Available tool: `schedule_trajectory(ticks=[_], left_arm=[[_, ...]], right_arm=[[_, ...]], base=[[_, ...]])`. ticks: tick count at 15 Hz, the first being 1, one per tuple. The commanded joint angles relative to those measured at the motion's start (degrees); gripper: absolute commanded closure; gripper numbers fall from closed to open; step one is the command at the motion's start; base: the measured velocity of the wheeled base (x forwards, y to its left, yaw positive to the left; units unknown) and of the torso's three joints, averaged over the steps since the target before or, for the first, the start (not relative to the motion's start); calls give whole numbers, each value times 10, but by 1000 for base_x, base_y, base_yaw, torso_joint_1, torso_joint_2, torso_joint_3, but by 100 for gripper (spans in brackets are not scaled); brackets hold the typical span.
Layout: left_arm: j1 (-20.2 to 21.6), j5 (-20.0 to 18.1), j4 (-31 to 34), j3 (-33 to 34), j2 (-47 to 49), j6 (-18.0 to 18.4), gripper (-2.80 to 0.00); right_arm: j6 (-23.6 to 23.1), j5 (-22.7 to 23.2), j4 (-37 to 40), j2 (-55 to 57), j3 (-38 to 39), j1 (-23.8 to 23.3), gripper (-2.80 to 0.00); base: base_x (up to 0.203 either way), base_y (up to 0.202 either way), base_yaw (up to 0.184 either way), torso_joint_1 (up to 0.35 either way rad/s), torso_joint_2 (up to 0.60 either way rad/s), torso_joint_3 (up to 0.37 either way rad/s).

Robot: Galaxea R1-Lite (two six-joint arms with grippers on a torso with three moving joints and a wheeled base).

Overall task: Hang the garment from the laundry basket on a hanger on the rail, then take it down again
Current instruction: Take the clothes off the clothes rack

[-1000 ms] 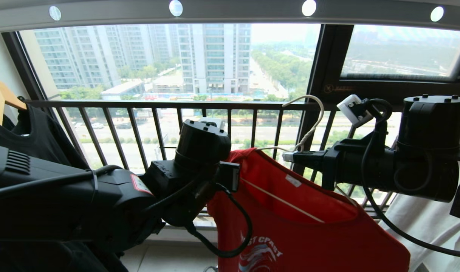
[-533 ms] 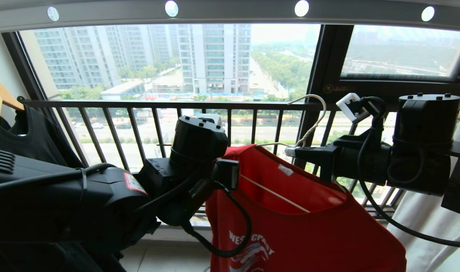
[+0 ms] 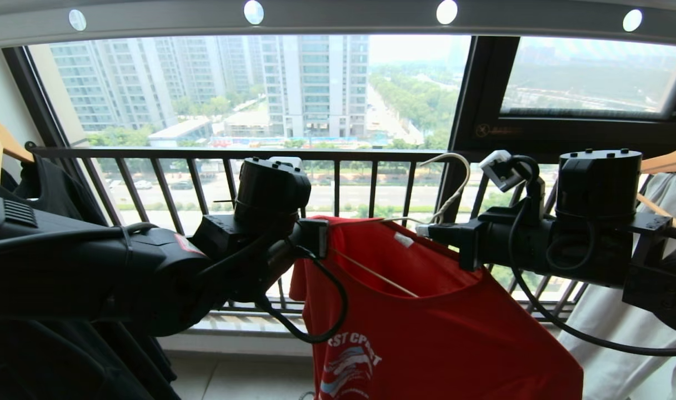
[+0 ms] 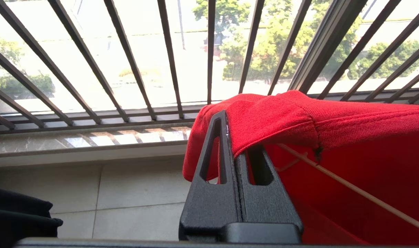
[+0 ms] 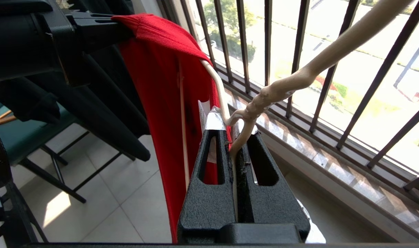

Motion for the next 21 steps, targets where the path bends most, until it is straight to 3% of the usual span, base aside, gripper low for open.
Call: schedule_trajectory(ticks=[1,3,11,14,19,21], left_arm=[[37,-4,0,-12,24,7,0],[54,-22,-1,-16,45,17,0],[112,-32,-7,-67,112,10,0],[118,-80,1,-55,94,8,0],[115,-93,9,-33,92,15,0],[112,-128,11,-22,77,14,0]], right_arm=[[1,2,-1,3,0,-1,0],[0,3,-1,3,0,-3,0],[-7,2,-2,10,-1,-9,0],[-6,1,-2,12,-7,-17,0],[-3,0,-2,14,-14,-21,0],[-4,1,-2,12,-13,-23,0]], base=[[0,0,0,0,0,0],[0,0,0,0,0,0],[0,0,0,0,0,0],[0,0,0,0,0,0],[0,0,0,0,0,0],[0,0,0,0,0,0]])
